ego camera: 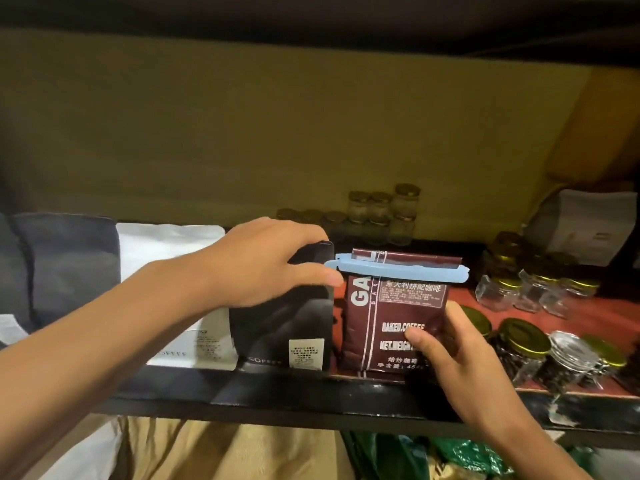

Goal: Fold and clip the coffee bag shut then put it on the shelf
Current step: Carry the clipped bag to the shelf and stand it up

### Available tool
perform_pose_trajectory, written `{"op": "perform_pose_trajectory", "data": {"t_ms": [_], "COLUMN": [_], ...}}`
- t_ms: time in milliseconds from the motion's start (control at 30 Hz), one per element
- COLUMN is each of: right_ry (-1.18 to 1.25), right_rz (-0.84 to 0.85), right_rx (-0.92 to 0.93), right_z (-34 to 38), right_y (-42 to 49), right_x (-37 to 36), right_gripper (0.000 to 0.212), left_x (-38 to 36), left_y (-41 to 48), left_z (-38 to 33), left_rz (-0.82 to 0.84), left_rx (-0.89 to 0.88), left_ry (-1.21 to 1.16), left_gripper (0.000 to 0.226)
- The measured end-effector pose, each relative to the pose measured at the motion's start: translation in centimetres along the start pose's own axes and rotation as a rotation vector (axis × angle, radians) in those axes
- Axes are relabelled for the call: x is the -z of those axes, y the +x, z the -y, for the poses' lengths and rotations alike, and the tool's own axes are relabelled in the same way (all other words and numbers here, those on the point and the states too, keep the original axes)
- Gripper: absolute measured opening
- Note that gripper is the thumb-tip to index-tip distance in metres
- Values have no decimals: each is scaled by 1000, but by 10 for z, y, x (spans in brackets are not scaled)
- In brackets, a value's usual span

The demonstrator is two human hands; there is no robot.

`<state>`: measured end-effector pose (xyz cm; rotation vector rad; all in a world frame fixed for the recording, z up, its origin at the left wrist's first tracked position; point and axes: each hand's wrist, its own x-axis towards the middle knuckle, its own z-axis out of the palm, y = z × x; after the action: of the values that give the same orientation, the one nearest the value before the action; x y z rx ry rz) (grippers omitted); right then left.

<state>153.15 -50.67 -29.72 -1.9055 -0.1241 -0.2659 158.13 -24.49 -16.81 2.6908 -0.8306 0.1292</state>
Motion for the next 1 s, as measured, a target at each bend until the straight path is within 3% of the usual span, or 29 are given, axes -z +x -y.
{"op": "perform_pose_trajectory", "data": {"t_ms": [133, 367, 433, 500, 600, 700, 833, 1000], "right_ry": [-16, -10, 63, 56, -119, -356, -523, -520], "right_rz": [9, 68, 76, -62, -243, -182, -73, -178], "right_rx": [-31, -100, -119, -69, 178, 339, 301, 321], "right_z": [4, 12, 21, 35, 58, 76, 82, 81], "right_y": [-3, -4, -4, -3, 1, 9, 18, 20], "right_x": [3, 2, 14, 29, 44, 38, 25, 21], "right_gripper": [26, 41, 64, 85, 69, 52, 40, 24], "left_x": [-7, -7, -8, -9, -11, -12, -11, -12], "left_y": [1, 4, 6, 7, 7, 6, 5, 7], "left_z": [0, 1, 1, 2, 2, 2, 1, -1], "left_rz": [-89, -93, -113, -135, -160, -183, -182, -174], "left_rx": [-38, -21, -22, -19, -18, -18, 3, 32], "left_ry": [74, 30, 45, 47, 48, 63, 83, 94], "left_gripper": [43, 19, 16, 16, 14, 15, 17, 13]}}
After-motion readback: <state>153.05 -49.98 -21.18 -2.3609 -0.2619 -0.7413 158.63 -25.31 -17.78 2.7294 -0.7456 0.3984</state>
